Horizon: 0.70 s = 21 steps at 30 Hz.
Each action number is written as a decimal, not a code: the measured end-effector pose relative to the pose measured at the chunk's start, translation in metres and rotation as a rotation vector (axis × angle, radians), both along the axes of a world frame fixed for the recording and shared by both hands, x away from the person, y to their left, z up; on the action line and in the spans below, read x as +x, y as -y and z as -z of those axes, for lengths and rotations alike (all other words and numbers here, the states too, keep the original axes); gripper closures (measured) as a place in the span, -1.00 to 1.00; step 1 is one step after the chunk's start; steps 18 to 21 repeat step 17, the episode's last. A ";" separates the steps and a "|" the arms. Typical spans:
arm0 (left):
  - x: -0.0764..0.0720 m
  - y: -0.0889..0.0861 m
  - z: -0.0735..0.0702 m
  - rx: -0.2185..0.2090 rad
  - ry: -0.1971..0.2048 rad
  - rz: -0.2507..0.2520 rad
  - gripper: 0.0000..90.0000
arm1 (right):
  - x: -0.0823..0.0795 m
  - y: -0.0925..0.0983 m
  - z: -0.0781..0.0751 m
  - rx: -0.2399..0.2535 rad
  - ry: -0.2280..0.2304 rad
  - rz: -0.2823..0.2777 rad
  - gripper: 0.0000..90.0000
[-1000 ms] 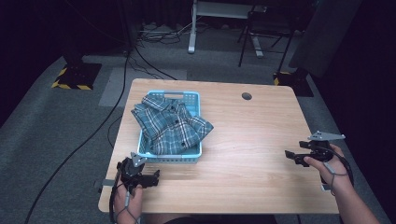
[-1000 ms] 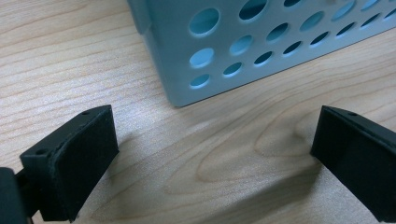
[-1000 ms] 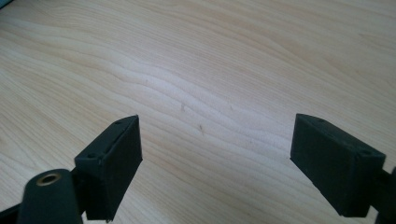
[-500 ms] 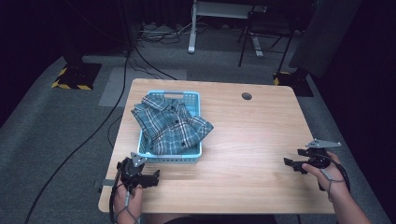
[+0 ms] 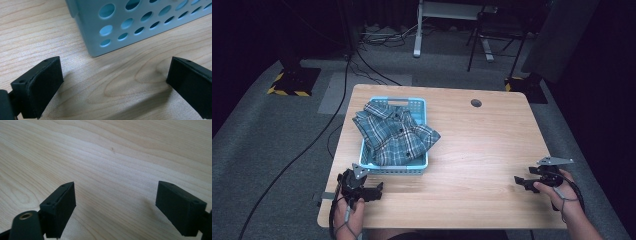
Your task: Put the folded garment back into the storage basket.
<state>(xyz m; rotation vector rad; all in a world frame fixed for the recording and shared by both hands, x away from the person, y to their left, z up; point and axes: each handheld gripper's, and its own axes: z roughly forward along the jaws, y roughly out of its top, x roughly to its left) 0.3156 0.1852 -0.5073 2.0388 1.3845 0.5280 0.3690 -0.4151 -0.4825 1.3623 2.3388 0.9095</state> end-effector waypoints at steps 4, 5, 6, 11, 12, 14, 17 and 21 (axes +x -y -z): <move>0.000 0.000 0.000 0.000 0.000 0.000 -0.99 | -0.002 0.000 0.007 -0.032 -0.011 -0.014 -0.66; 0.000 0.000 0.000 0.000 0.000 0.000 -0.99 | -0.003 -0.001 0.009 -0.038 -0.005 -0.014 -0.71; 0.000 0.000 0.000 0.000 0.000 0.000 -0.99 | -0.003 -0.001 0.010 -0.039 0.003 -0.016 -0.73; 0.000 0.000 0.000 0.000 0.000 0.000 -0.99 | -0.007 -0.003 0.018 -0.042 0.059 -0.042 -0.99; 0.000 0.000 0.000 0.000 0.000 0.000 -0.99 | -0.008 -0.004 0.023 -0.021 0.093 -0.047 -1.00; 0.000 0.000 0.000 0.001 0.000 0.002 -0.99 | -0.009 -0.003 0.024 -0.008 0.105 -0.051 -1.00; 0.000 0.000 0.000 0.001 0.000 0.002 -0.99 | -0.009 -0.003 0.024 -0.008 0.107 -0.053 -1.00; 0.000 0.000 0.000 0.001 0.000 0.002 -0.99 | -0.009 -0.003 0.024 -0.008 0.107 -0.053 -1.00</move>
